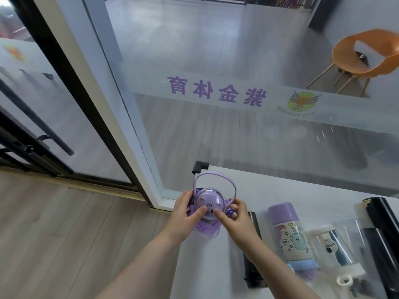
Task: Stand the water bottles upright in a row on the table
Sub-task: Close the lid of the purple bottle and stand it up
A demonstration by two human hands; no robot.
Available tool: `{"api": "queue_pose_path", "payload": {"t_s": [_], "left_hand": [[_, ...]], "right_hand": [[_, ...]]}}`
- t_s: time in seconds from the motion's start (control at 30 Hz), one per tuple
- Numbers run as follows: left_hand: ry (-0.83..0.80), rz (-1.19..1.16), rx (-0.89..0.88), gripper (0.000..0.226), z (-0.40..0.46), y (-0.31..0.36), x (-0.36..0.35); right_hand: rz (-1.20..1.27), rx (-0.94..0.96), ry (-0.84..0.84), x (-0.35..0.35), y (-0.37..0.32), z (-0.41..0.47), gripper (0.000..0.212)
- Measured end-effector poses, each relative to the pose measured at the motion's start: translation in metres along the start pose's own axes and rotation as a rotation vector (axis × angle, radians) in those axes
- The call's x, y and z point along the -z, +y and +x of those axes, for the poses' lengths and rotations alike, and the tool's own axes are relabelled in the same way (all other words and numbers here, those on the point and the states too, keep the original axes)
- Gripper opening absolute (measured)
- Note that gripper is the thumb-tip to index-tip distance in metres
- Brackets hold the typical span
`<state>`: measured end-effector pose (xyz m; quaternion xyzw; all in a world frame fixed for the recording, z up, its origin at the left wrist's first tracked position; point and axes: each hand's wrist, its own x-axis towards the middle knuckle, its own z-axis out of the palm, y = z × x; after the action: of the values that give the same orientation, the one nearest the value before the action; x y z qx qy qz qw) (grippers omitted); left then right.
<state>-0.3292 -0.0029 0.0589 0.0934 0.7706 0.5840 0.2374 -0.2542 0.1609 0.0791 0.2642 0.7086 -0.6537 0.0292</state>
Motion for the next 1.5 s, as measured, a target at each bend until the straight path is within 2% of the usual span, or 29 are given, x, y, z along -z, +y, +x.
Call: {"api": "queue_pose_path", "payload": {"t_s": [0.03,0.13,0.23,0.6,0.9,0.97,1.1,1.17,1.33,1.5], "left_hand": [[-0.006,0.001,0.021,0.068,0.008,0.001,0.001],[-0.032,0.051,0.013,0.049,0.033,0.012,0.003],[-0.068,0.061,-0.015,0.041,0.058,0.024,0.002],[-0.033,0.004,-0.043,0.045,0.125,0.047,-0.004],[-0.027,-0.007,-0.041,0.048,0.15,0.043,-0.007],[-0.031,0.022,-0.049,0.054,0.15,0.043,-0.007],[-0.011,0.159,-0.033,0.093,0.151,0.036,-0.005],[0.003,0.206,-0.021,0.098,0.147,0.038,-0.003],[0.026,0.27,-0.108,0.066,0.13,0.039,0.0],[0.063,0.361,-0.165,0.054,0.097,0.027,-0.004]], "right_hand": [[-0.009,0.001,0.029,-0.001,-0.002,0.006,0.05],[-0.013,0.008,0.098,-0.002,-0.009,0.026,0.05],[-0.015,0.019,0.139,0.001,-0.015,0.046,0.049],[0.021,0.04,0.173,0.017,-0.033,0.114,0.051],[0.036,0.042,0.17,0.02,-0.045,0.128,0.047],[0.003,0.033,0.165,0.021,-0.047,0.126,0.049],[-0.09,0.011,0.164,0.024,-0.054,0.12,0.067],[-0.151,0.011,0.162,0.027,-0.055,0.116,0.074],[-0.231,0.053,0.178,0.041,-0.042,0.095,0.074],[-0.266,0.056,0.184,0.057,-0.012,0.055,0.061]]}}
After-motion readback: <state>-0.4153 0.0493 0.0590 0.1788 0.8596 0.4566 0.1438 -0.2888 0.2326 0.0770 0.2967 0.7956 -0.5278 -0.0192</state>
